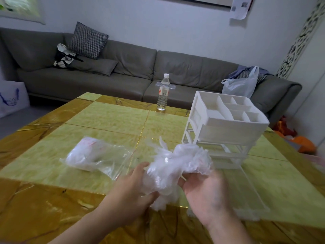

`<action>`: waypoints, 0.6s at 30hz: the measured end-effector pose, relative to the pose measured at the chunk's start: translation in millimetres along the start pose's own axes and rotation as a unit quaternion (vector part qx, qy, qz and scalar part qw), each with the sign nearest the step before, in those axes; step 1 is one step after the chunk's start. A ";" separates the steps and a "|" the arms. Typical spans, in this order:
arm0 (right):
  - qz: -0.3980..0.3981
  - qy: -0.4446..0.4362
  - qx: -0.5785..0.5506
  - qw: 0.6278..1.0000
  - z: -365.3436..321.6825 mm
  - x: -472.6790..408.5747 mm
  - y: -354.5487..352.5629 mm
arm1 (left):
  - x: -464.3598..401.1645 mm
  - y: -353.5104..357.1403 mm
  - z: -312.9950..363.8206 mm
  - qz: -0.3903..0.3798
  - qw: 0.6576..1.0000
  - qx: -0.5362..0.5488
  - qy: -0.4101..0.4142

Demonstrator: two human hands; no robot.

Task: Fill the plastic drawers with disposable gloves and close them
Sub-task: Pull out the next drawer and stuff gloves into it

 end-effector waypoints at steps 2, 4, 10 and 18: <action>0.004 0.010 -0.013 1.000 1.4 -1.2 -0.7 | -3.8 -1.8 -2.6 0.013 0.999 0.036 -0.026; 0.015 0.014 -0.024 0.999 -0.5 -4.9 -5.0 | -5.7 -8.7 -2.0 0.032 0.999 0.006 -0.033; -0.005 -0.053 -0.085 0.995 -33.9 -12.6 -5.8 | -8.7 -27.7 -8.6 0.083 0.990 -0.077 -0.086; 0.037 -0.057 -0.145 0.987 -50.0 -11.6 -30.2 | -10.7 -24.3 -4.8 0.047 0.986 -0.099 -0.128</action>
Point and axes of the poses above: each hand's wrist, its own x-axis away from the middle knuckle, its own y-axis out of the palm, z = x × y, the point moved 8 cm from there along -x, towards the middle knuckle, and after that the axes turned 11 degrees about -x, right-handed, at the moved point
